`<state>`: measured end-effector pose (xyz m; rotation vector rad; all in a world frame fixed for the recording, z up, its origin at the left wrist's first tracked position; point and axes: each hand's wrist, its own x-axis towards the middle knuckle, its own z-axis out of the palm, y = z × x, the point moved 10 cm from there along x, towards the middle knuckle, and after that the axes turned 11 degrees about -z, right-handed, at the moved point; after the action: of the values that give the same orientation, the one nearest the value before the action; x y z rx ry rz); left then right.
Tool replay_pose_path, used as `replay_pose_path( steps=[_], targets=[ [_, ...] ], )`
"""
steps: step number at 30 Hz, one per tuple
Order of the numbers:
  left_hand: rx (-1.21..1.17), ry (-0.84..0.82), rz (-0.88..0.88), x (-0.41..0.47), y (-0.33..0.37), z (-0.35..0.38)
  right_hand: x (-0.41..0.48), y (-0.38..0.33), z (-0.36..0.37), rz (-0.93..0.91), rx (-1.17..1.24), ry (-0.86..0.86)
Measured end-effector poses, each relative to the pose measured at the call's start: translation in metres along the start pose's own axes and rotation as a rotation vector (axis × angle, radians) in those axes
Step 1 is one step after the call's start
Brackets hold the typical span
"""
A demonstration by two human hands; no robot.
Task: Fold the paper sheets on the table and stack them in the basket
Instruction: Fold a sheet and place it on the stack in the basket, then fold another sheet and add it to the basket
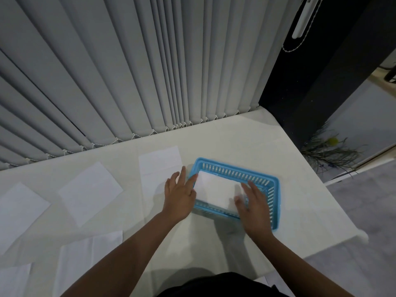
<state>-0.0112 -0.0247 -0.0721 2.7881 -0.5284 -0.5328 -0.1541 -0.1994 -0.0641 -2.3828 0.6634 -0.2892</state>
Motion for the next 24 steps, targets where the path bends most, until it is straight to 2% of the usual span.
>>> replay_pose_path(
  steps=[2, 4, 10, 14, 20, 22, 24],
  targets=[
    [0.095, -0.018, 0.099, -0.003, 0.013, 0.008, 0.001, -0.013, 0.021, -0.147, -0.238, -0.193],
    [0.223, -0.03, 0.17, -0.004, 0.021, 0.018, 0.001, -0.014, 0.038, -0.198, -0.329, -0.305],
    [0.349, -0.038, 0.226, 0.0, 0.017, 0.032, -0.001, -0.004, 0.051, -0.192, -0.394, -0.384],
    [0.279, 0.005, 0.2, 0.001, 0.013, 0.027, 0.002, -0.005, 0.047, -0.184, -0.411, -0.373],
    [0.106, 0.181, 0.003, 0.014, -0.031, -0.02, 0.041, -0.06, 0.024, -0.389, -0.349, -0.069],
    [0.114, 0.21, -0.074, 0.023, -0.056, -0.034, 0.062, -0.088, 0.031, -0.448, -0.314, -0.053],
    [0.159, 0.197, -0.15, 0.034, -0.081, -0.043, 0.085, -0.114, 0.05, -0.498, -0.289, -0.117]
  ],
)
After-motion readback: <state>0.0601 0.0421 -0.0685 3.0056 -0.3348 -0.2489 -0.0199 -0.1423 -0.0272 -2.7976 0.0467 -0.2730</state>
